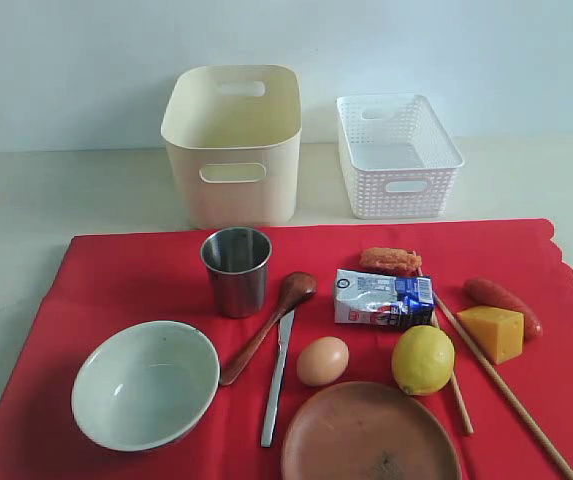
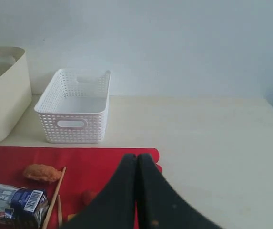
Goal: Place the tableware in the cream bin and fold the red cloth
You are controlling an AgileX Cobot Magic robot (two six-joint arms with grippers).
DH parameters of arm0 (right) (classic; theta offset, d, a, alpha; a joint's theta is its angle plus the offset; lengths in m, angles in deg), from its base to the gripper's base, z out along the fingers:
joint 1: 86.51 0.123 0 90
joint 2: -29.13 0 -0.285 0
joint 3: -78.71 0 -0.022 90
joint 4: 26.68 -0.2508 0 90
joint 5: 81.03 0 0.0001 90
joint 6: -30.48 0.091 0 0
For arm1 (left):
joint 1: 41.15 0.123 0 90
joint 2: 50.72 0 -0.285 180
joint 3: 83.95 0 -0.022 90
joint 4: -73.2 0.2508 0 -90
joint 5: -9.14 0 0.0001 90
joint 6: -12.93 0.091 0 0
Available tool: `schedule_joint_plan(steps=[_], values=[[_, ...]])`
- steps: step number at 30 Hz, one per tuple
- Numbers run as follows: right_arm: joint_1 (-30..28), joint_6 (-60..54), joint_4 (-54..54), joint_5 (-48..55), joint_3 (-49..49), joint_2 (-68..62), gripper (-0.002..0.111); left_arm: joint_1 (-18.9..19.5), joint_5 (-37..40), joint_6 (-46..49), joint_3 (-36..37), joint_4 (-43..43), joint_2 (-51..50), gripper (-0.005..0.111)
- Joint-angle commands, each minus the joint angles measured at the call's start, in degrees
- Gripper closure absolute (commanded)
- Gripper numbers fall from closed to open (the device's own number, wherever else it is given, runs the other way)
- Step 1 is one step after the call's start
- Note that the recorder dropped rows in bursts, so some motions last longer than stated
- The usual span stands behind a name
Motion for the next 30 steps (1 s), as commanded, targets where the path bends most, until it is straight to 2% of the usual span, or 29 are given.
schedule_joint_plan(steps=[1, 14, 18, 22, 24, 30], values=[[0.11, -0.09, 0.09, -1.27, 0.49, -0.23, 0.108, 0.08, -0.74, 0.21, 0.17, 0.00, 0.38, 0.107], [0.11, 0.20, -0.16, -5.16, 0.49, -0.12, 0.108, 0.08, -0.74, 0.21, 0.17, 0.00, 0.38, 0.107], [0.11, -0.12, -9.21, -5.58, 0.49, -0.24, 0.108, 0.08, -0.74, 0.21, 0.17, 0.00, 0.38, 0.107], [0.11, -0.72, -12.40, -5.14, 0.49, -2.56, 0.108, 0.08, -0.74, 0.21, 0.17, 0.00, 0.38, 0.107], [0.11, -4.63, -15.61, -5.14, 0.49, -4.52, 0.108, 0.08, -0.74, 0.21, 0.17, 0.00, 0.38, 0.107], [0.11, -25.86, -34.38, -1.35, 3.33, -12.40, 0.108, 0.08, -0.74, 0.21, 0.17, 0.00, 0.38, 0.107]])
